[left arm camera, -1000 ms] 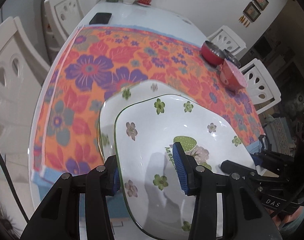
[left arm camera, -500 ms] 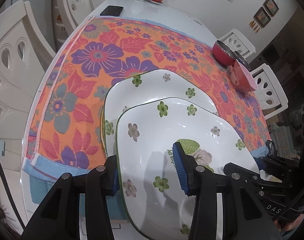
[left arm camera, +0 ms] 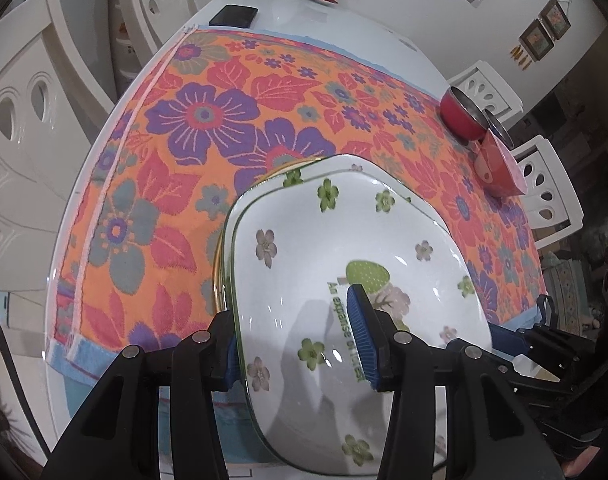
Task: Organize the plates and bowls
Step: 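Set the hexagonal plate onto the stack and open both grippers, then move both grippers away from the plates toward the pink bowl, then grasp the rim of the pink cartoon-print bowl with both grippers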
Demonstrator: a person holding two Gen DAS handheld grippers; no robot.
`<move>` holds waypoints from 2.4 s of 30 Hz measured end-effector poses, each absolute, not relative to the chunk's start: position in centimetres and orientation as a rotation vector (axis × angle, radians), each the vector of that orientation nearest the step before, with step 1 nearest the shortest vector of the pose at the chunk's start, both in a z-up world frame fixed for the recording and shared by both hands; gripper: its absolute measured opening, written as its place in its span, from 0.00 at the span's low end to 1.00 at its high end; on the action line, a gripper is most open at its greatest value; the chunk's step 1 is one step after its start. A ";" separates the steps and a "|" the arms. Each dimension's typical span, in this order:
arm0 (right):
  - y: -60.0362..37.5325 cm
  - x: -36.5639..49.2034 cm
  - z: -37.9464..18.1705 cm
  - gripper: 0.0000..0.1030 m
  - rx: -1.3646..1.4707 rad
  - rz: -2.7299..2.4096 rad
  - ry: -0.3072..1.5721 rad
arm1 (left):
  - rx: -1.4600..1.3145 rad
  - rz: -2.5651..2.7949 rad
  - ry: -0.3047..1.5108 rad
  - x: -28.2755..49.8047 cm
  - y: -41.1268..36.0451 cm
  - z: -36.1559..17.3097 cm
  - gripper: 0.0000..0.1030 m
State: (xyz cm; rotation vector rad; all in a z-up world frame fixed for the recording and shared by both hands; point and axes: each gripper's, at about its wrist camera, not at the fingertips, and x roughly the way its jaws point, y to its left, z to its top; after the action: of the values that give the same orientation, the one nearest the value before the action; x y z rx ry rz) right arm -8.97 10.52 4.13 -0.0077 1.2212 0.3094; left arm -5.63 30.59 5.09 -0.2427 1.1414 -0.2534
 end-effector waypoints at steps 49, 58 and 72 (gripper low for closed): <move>5.0 -5.1 11.0 0.54 0.110 0.123 1.089 | 0.067 -0.465 1.207 6.2 20.8 12.0 0.51; -6.4 -2.7 14.2 0.71 0.171 -0.096 0.975 | 0.066 -0.641 1.138 9.3 10.3 15.0 0.64; -24.3 8.2 9.7 0.72 0.347 0.002 1.081 | -0.127 -0.521 1.204 14.5 -3.0 9.2 0.58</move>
State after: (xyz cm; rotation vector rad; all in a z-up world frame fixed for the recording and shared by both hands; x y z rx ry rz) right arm 8.15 -24.27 9.70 0.3475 1.0813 0.0021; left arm 14.52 -2.97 9.25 -0.1273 1.2041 -0.5206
